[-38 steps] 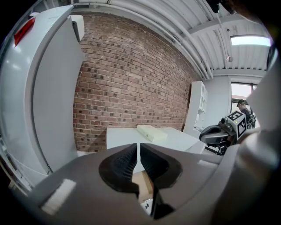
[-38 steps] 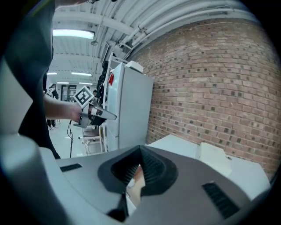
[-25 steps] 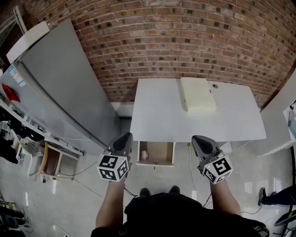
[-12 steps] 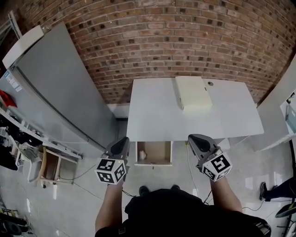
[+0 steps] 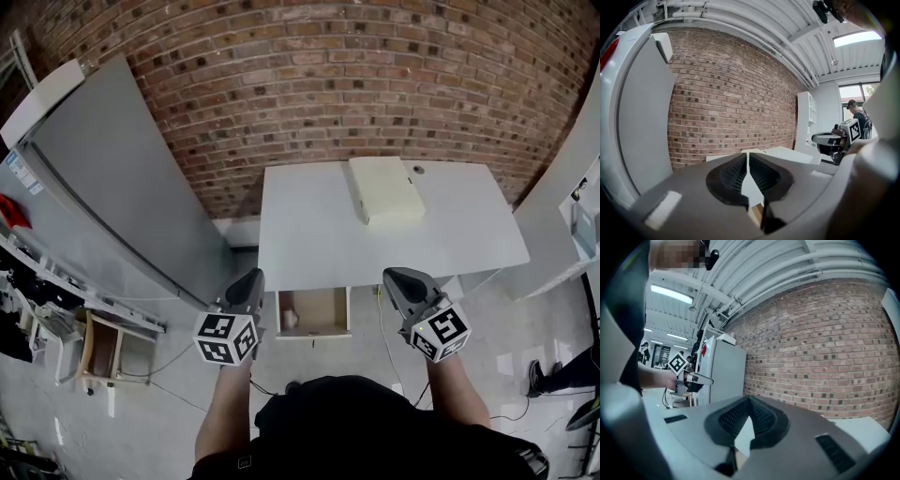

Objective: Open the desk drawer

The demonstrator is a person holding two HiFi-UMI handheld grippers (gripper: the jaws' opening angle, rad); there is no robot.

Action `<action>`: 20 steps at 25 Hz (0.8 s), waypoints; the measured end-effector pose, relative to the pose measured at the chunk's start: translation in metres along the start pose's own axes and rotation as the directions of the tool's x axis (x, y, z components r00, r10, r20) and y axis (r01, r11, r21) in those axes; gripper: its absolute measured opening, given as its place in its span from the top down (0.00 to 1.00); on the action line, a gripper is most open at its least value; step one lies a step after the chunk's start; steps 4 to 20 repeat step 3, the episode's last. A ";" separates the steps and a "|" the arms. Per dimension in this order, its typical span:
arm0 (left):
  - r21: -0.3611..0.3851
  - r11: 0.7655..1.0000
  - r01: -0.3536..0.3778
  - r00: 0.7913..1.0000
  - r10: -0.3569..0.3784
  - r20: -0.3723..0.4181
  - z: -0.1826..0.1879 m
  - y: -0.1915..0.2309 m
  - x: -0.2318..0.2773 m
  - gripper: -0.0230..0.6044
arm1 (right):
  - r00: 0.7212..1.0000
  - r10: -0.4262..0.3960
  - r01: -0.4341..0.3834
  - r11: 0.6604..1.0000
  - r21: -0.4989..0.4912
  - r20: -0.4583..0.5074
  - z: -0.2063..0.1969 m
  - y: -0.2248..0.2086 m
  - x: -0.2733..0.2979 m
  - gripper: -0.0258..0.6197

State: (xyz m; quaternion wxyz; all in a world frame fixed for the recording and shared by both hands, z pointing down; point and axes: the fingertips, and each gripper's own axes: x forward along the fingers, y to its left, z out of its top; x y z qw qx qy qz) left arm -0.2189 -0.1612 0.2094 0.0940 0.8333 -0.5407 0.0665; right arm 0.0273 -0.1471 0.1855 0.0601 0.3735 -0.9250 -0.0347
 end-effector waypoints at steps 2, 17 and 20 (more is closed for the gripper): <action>-0.003 1.000 0.002 1.000 -0.002 -0.002 -0.001 0.001 -0.001 0.92 | 1.000 -0.004 0.004 1.000 0.002 -0.004 -0.001 0.002 -0.001 0.94; -0.005 1.000 0.003 1.000 -0.003 -0.004 -0.002 0.002 -0.002 0.92 | 1.000 -0.006 0.006 1.000 0.002 -0.006 -0.002 0.003 -0.001 0.94; -0.005 1.000 0.003 1.000 -0.003 -0.004 -0.002 0.002 -0.002 0.92 | 1.000 -0.006 0.006 1.000 0.002 -0.006 -0.002 0.003 -0.001 0.94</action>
